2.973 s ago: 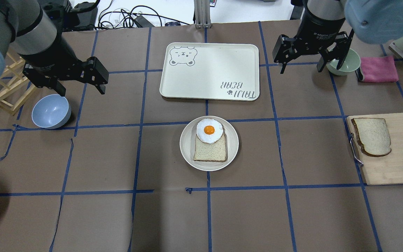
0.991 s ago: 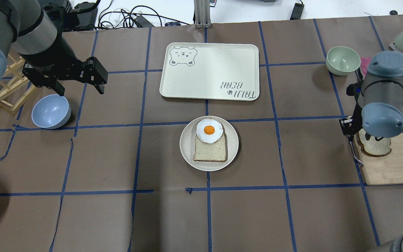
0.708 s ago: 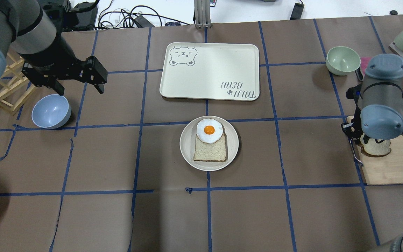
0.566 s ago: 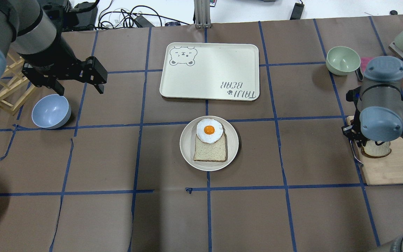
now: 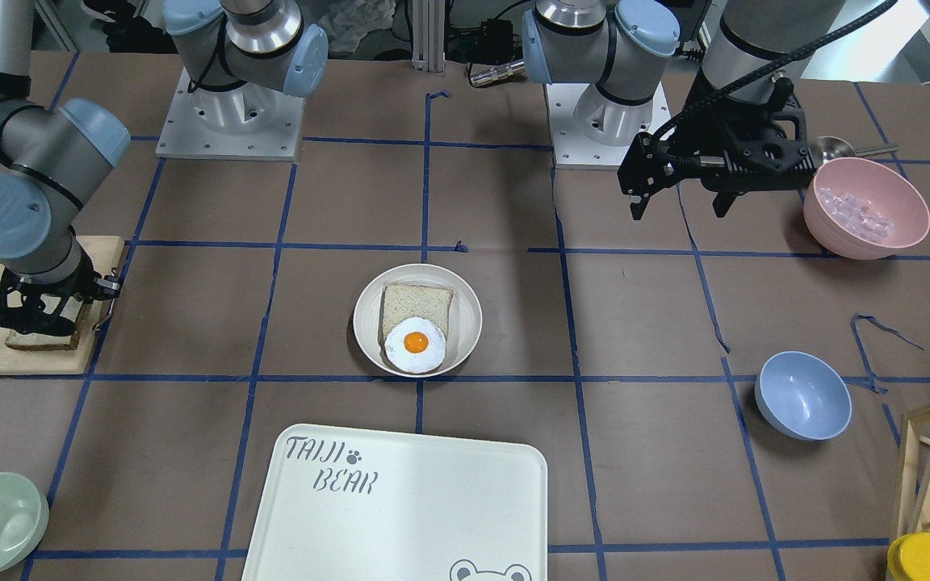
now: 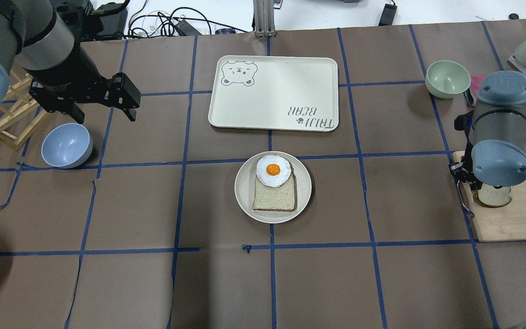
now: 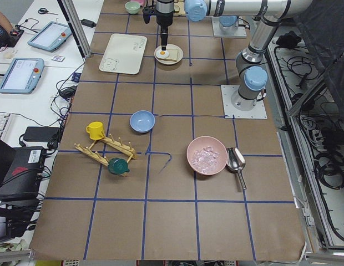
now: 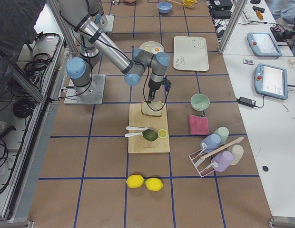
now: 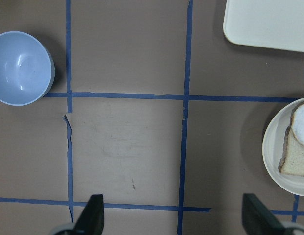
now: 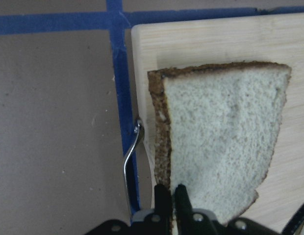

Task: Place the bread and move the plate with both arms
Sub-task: 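Lower the right gripper and grasp the white bread slice by its edge, then carry the bread slice with the right gripper over the egg plate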

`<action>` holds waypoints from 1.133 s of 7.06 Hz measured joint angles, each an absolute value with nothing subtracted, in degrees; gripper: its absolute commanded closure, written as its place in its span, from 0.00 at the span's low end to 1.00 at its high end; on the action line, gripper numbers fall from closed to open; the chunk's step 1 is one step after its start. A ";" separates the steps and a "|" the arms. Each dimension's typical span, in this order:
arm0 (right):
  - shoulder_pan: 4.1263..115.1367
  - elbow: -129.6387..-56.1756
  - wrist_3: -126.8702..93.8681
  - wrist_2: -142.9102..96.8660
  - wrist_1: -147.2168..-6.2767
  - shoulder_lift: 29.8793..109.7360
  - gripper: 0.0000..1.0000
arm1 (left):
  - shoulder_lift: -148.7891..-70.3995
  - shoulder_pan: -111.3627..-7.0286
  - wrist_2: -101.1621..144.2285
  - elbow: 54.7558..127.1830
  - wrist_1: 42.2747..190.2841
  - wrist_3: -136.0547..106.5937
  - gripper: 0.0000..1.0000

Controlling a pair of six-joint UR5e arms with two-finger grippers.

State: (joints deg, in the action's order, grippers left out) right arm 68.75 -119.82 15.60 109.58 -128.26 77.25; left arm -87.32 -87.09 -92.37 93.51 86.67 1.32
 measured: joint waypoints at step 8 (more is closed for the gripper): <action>83.42 -117.43 6.04 108.97 -118.53 88.90 1.00 | -88.47 -87.01 -92.15 93.54 85.30 0.36 0.00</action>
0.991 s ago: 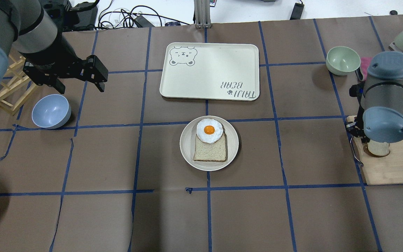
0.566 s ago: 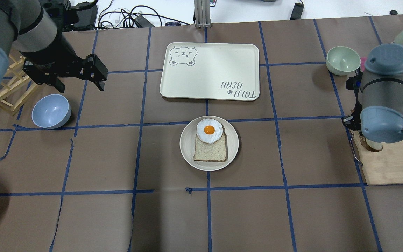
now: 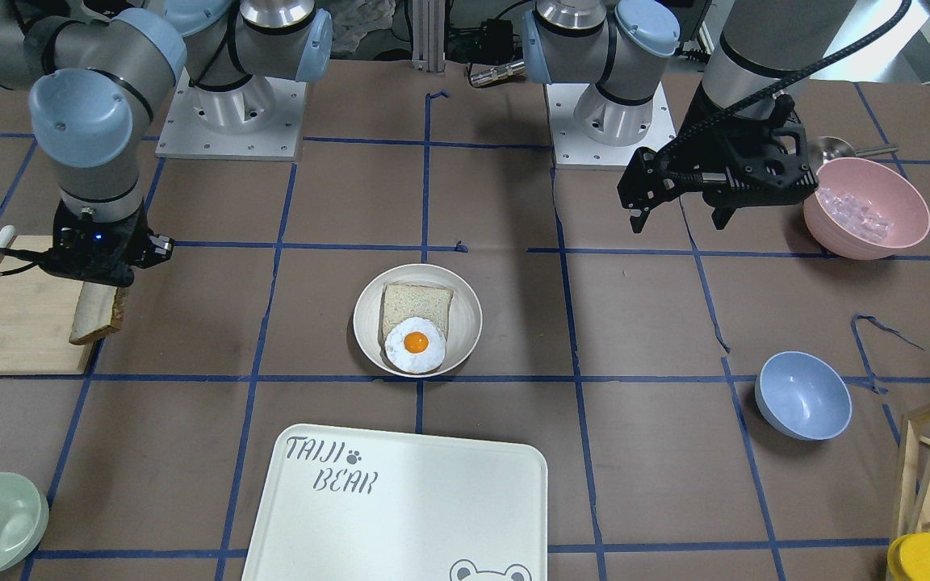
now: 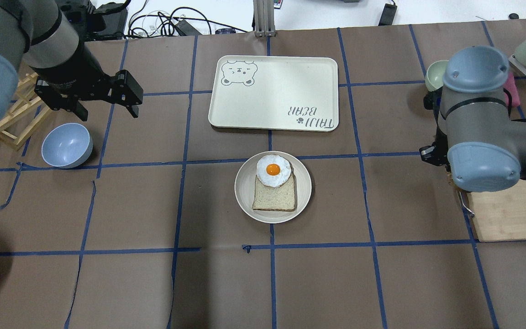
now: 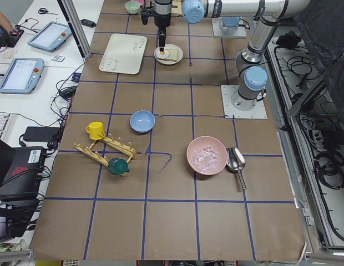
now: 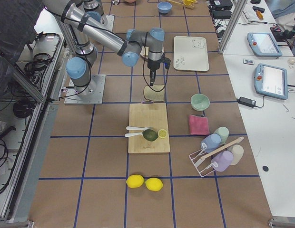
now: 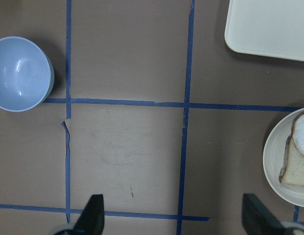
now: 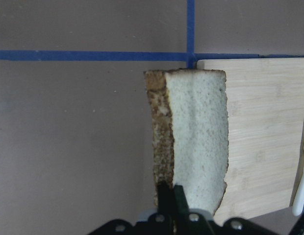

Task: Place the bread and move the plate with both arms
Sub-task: 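Carry the bread slice with the right gripper over the egg plate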

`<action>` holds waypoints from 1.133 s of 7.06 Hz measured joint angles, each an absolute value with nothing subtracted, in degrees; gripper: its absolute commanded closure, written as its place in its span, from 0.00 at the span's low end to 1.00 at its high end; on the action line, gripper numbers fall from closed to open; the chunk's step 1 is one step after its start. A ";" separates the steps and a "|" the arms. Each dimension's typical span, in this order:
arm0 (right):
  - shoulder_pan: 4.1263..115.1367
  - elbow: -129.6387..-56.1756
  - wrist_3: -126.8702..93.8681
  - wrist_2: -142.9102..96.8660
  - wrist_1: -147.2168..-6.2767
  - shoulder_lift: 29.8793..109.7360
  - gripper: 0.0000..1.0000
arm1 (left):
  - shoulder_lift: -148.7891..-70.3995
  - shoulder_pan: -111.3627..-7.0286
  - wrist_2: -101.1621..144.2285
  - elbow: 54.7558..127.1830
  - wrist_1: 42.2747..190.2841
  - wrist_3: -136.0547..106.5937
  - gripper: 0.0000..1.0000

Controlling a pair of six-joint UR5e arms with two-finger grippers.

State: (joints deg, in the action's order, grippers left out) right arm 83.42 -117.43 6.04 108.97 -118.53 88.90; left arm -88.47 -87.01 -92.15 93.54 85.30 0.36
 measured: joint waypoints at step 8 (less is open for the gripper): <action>124.44 -97.32 -38.18 103.77 -114.79 71.95 1.00 | -88.57 -87.02 -92.34 93.67 85.40 0.89 0.00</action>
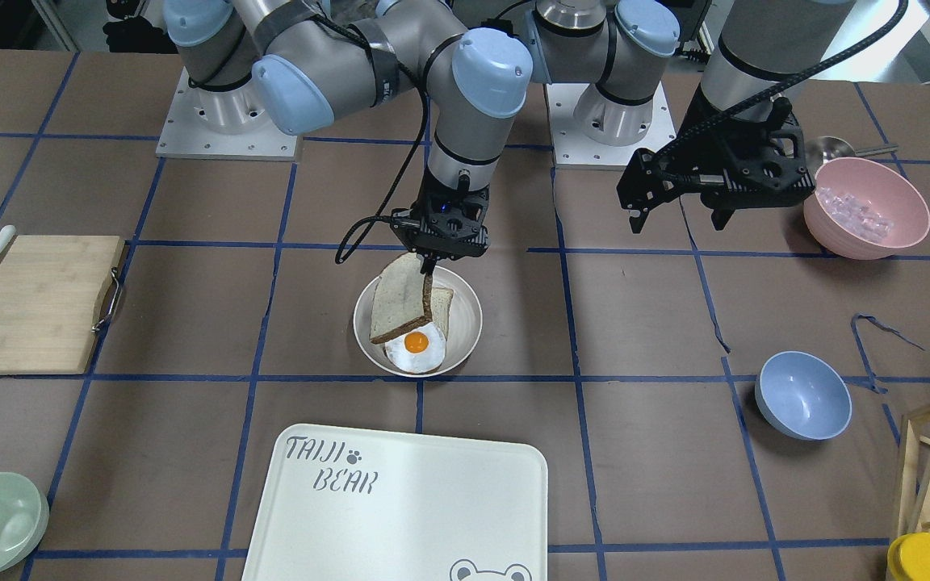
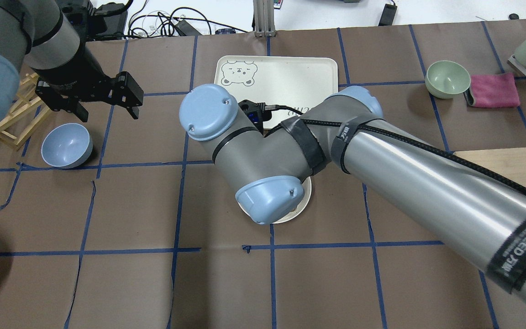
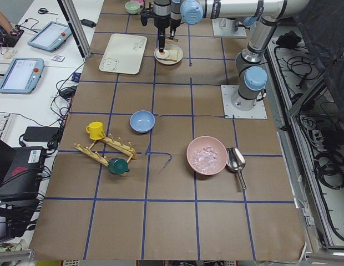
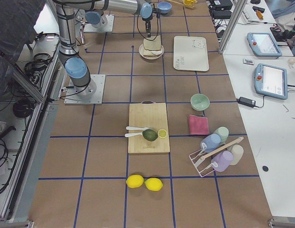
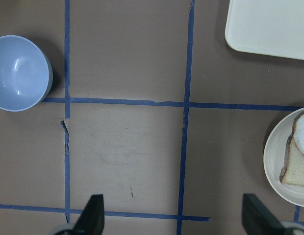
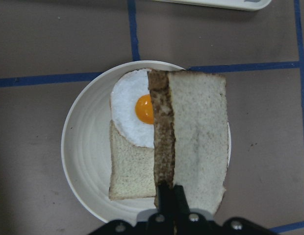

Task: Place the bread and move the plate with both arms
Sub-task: 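Carry the bread slice with the right gripper over the egg plate, then release the bread onto the egg and raise the right gripper away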

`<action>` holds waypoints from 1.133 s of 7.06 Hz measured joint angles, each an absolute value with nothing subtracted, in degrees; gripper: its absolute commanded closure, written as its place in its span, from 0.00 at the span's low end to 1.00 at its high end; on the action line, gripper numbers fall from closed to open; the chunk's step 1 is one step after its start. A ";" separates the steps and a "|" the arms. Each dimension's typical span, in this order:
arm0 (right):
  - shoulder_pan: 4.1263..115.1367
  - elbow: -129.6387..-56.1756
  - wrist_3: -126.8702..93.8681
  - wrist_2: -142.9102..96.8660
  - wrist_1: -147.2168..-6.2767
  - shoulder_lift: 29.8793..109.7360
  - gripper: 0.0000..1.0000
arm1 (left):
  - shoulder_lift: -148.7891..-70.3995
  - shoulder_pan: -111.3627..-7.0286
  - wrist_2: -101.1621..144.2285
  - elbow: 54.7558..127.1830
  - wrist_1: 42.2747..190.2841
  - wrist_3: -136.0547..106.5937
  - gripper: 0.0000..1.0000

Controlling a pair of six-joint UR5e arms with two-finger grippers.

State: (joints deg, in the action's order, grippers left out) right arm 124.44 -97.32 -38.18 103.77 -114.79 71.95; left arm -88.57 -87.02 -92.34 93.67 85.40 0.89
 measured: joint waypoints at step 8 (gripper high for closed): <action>119.59 -100.72 -30.39 102.99 -127.19 73.04 0.00 | -89.91 -86.76 -92.13 93.58 85.67 0.63 0.00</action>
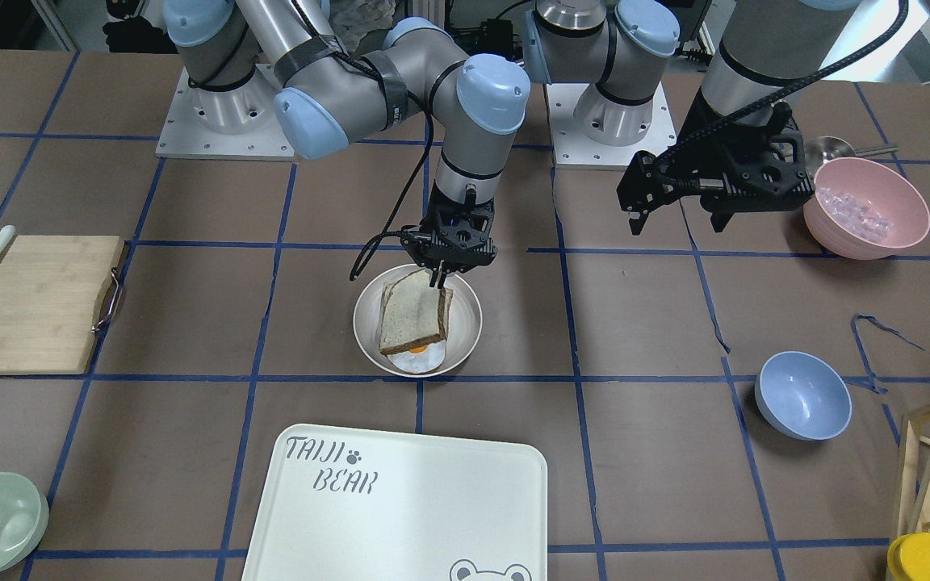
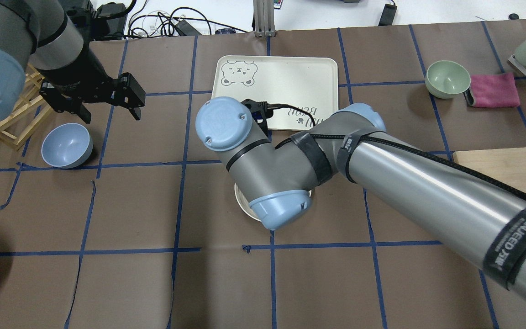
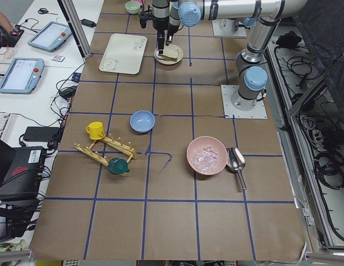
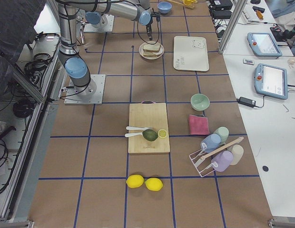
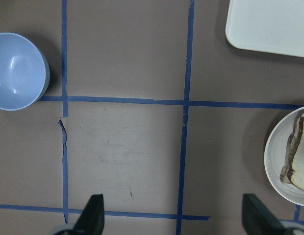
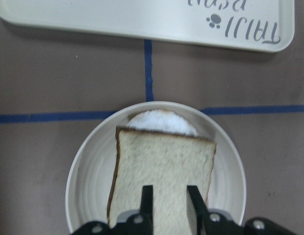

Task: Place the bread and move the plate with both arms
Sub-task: 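Release the bread onto the egg and raise the right gripper away, then reach the left gripper to the plate rim and grasp it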

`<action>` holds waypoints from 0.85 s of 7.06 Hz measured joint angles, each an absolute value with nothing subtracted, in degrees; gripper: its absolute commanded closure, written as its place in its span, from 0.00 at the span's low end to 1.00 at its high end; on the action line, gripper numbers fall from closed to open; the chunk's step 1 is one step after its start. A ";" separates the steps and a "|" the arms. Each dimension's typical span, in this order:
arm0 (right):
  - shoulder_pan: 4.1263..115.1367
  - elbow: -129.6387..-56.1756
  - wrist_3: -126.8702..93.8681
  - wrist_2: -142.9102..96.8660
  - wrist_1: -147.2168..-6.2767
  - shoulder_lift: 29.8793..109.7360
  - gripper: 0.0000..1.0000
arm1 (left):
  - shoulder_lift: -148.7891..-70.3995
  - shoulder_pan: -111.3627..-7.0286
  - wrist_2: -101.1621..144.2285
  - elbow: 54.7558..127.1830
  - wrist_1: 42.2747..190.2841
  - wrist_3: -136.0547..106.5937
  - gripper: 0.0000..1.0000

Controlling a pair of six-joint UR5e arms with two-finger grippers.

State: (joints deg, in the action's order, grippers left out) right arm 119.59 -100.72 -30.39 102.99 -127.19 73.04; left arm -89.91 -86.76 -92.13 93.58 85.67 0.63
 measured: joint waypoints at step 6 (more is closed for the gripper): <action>96.74 -79.58 -6.83 90.56 -96.79 77.60 0.00 | -92.55 -88.06 -89.33 97.60 82.80 -1.99 0.00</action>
State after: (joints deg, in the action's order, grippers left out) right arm 96.74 -79.58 -6.83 90.56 -96.79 77.60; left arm -92.55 -88.06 -89.33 97.60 82.80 -1.99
